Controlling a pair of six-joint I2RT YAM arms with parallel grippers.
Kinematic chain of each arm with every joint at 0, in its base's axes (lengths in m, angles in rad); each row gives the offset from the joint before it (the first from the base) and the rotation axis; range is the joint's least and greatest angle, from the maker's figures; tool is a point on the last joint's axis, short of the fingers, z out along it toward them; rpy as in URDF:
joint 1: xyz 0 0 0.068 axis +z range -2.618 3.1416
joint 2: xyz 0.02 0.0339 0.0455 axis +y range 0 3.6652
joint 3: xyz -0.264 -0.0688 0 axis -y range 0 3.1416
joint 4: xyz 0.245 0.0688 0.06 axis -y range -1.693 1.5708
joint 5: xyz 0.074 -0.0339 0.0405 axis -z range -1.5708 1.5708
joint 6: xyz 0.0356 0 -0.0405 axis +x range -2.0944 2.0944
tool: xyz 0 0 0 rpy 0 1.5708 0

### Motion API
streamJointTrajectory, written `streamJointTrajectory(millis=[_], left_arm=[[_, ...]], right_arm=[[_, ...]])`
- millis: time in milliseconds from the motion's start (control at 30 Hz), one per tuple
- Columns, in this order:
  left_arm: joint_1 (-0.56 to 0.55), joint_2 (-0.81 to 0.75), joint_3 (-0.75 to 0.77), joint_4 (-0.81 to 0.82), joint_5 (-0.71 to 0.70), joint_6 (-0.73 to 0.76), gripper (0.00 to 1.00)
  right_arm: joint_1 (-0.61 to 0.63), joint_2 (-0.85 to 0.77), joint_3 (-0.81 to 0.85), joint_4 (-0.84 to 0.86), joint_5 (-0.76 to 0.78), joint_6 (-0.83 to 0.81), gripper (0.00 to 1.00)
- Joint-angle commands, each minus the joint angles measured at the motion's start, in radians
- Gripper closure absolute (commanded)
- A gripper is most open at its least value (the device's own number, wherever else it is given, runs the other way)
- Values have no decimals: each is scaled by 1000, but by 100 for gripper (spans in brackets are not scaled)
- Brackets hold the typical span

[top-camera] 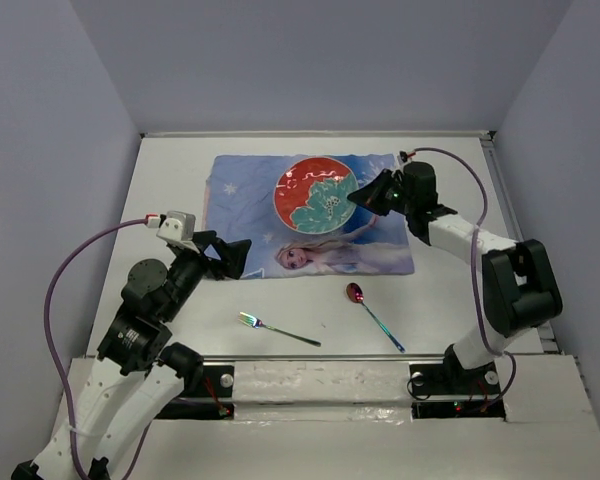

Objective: Set the dinner table for one person

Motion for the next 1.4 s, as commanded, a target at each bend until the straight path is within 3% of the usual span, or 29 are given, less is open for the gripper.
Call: streamJointTrajectory(millis=[0, 233, 667, 733, 900, 1000, 1200, 1367], left_arm=[[14, -4, 18, 19, -47, 12, 1], [26, 2, 18, 13, -56, 9, 1], [31, 2, 17, 8, -64, 6, 1], [31, 1, 17, 8, -64, 6, 1], [31, -1, 17, 8, -64, 4, 1], [32, -1, 17, 7, -65, 6, 1], [32, -10, 18, 7, -76, 3, 1], [35, -25, 20, 14, -120, -10, 1]], right_arm=[[46, 81, 181, 262, -35, 63, 100], [79, 245, 307, 212, -26, 66, 100], [99, 374, 266, 207, -8, 59, 100], [99, 391, 261, 204, -11, 55, 96], [99, 405, 224, 160, -6, 32, 74], [99, 376, 207, 77, 46, -21, 50], [99, 268, 236, -107, 205, -154, 16], [115, 129, 229, -163, 213, -262, 13]])
